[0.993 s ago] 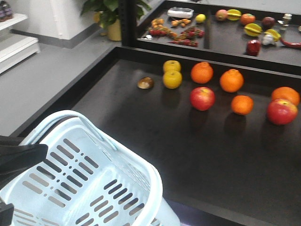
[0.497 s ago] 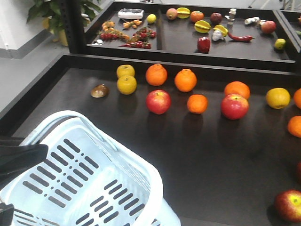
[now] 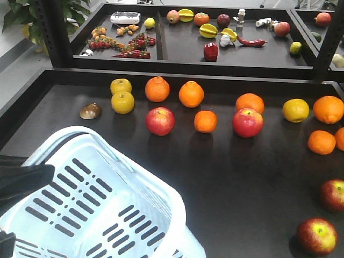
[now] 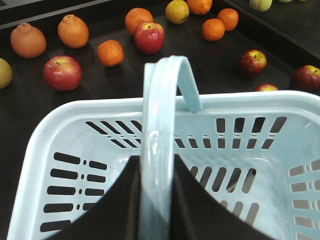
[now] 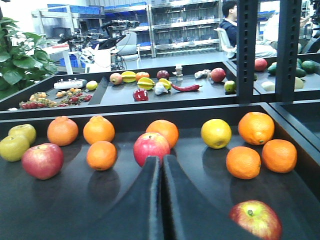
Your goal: Pick three apples into basket with both arms
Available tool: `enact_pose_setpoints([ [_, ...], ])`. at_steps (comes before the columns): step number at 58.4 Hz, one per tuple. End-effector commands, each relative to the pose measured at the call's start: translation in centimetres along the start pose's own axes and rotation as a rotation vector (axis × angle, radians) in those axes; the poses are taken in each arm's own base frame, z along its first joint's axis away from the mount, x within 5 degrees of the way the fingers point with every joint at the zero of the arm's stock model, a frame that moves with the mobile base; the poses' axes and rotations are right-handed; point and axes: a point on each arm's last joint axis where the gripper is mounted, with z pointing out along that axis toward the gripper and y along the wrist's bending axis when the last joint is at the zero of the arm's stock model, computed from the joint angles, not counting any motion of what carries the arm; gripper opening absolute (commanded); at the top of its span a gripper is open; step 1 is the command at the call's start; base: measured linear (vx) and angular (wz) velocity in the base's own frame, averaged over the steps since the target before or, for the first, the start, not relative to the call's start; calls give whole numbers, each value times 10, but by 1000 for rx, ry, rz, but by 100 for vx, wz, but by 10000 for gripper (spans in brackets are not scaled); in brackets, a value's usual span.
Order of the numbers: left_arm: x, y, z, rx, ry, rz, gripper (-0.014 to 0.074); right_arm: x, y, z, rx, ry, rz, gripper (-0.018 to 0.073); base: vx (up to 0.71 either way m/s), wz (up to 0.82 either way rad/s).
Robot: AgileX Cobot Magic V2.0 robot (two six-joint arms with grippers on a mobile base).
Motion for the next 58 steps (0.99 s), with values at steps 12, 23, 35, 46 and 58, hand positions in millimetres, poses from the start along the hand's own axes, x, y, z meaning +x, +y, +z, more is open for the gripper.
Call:
enact_pose_setpoints([
  [12, -16, -3, -8, 20, -123, -18, -6, -3, 1, -1, -8, -73, -16, -5, 5, -10],
  [23, -16, -3, -8, 20, -123, -18, -6, -3, 1, -1, -8, -73, -16, -5, 6, -13],
  [35, -16, -3, -8, 20, -123, -18, -6, -3, 1, -1, -8, -73, -16, -5, 8, -15],
  [46, -16, -3, -8, 20, -123, -18, -6, -3, 1, -1, -8, -73, -16, -5, 9, -11],
  [58, -16, -3, -8, 20, -123, -18, -6, -3, 1, -1, -8, -73, -16, -5, 10, -7],
])
